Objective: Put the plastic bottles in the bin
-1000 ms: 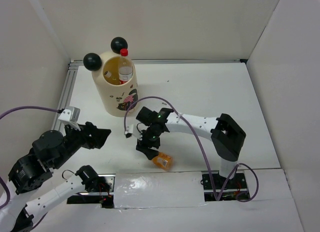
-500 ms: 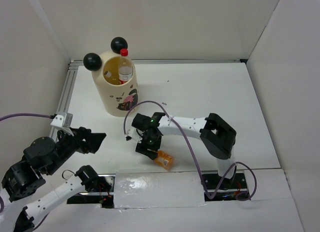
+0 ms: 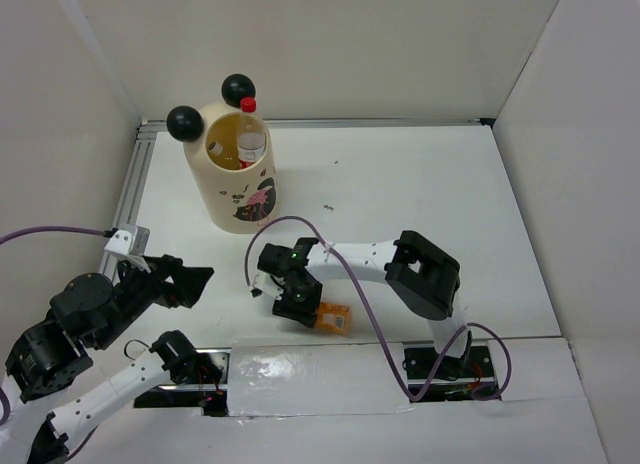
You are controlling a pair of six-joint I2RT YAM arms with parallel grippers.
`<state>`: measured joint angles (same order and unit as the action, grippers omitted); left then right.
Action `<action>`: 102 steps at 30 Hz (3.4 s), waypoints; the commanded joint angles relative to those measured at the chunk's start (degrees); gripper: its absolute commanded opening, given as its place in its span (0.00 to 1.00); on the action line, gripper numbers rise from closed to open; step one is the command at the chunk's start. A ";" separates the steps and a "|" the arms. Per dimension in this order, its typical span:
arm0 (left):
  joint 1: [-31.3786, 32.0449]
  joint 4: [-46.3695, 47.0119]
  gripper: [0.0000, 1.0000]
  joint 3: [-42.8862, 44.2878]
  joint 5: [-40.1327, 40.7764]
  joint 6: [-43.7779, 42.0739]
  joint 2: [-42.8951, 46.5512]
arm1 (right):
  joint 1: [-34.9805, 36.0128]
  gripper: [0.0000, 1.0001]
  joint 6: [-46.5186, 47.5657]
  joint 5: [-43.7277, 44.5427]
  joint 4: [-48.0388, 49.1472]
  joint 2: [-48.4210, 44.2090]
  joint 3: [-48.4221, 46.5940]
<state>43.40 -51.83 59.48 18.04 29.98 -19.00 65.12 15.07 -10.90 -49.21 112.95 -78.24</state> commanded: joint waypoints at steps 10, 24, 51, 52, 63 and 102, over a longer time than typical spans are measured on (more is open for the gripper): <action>0.28 8.06 0.88 2.47 -4.68 -2.47 -1.12 | -7.27 0.00 12.87 -12.29 -5.11 -1.41 -23.33; 0.28 13.15 0.88 0.91 -6.00 -4.22 -3.41 | -24.51 0.00 9.02 -42.88 39.16 -8.00 -40.51; 0.28 14.66 0.91 -2.88 -6.00 -2.64 -1.74 | -19.77 0.00 -2.50 -25.67 73.12 9.57 -45.60; 0.28 14.66 0.91 -2.88 -6.00 -2.64 -1.74 | -19.77 0.00 -2.50 -24.80 73.81 10.18 -45.60; 0.28 12.99 0.93 -2.35 -5.47 -3.17 -0.68 | -19.24 0.00 -2.50 -20.05 76.72 11.33 -41.12; 0.28 11.40 0.96 -1.83 -6.00 -4.22 0.37 | -19.24 0.87 -1.89 -23.64 69.87 10.28 -36.90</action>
<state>43.44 -42.39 56.14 12.36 26.96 -19.35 45.47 12.43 -32.64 23.66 123.72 -112.18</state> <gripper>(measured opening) 0.958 0.856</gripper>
